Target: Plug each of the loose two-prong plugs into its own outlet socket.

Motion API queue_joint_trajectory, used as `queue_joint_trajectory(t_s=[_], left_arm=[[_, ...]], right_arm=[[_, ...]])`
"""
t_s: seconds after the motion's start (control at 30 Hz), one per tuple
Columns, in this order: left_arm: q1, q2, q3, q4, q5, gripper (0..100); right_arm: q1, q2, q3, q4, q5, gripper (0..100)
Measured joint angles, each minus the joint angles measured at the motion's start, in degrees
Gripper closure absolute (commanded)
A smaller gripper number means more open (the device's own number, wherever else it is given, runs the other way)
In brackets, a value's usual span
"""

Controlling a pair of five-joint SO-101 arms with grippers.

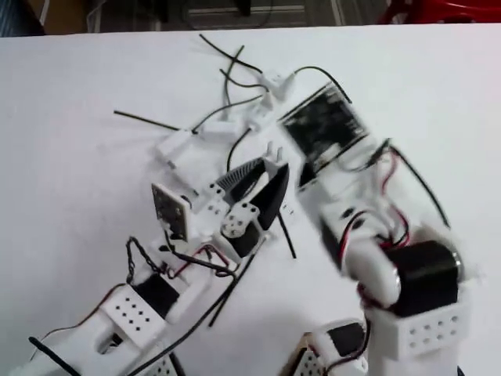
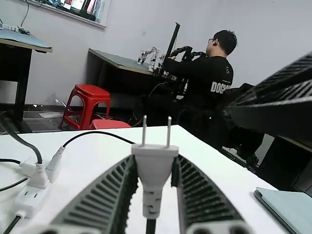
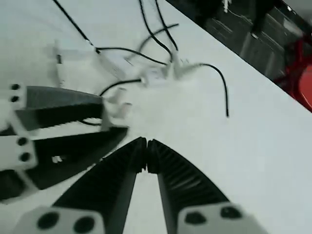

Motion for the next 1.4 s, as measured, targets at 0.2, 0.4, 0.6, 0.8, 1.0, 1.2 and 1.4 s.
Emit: queue_joint_trajectory(t_s=[0.2, 0.4, 0.6, 0.8, 1.0, 1.2, 1.4], left_arm=[[0.35, 0.00, 0.00, 0.00, 0.00, 98], [0.88, 0.09, 0.00, 0.00, 0.09, 98], [1.23, 0.18, 0.26, 0.09, 0.18, 98], [1.05, 0.09, 0.70, 0.00, 0.09, 98], [0.97, -0.88, 0.53, -0.35, 0.09, 98], [0.88, -0.97, 0.53, 0.18, 0.09, 98], [-3.16, -0.97, -6.15, 17.67, 3.78, 98]], right_arm=[[-12.22, 1.05, 2.81, -2.81, -3.08, 97.8], [-7.65, 8.70, 8.44, -11.16, -3.34, 97.8], [5.10, 17.58, 10.37, -18.55, -1.14, 97.8], [14.07, 23.65, 11.78, -20.66, -0.88, 97.8], [15.30, 21.63, 11.87, -20.75, -0.88, 97.8], [15.74, 12.22, 11.87, -19.96, -0.88, 97.8], [15.91, 5.98, 11.87, -13.71, -0.88, 97.8]])
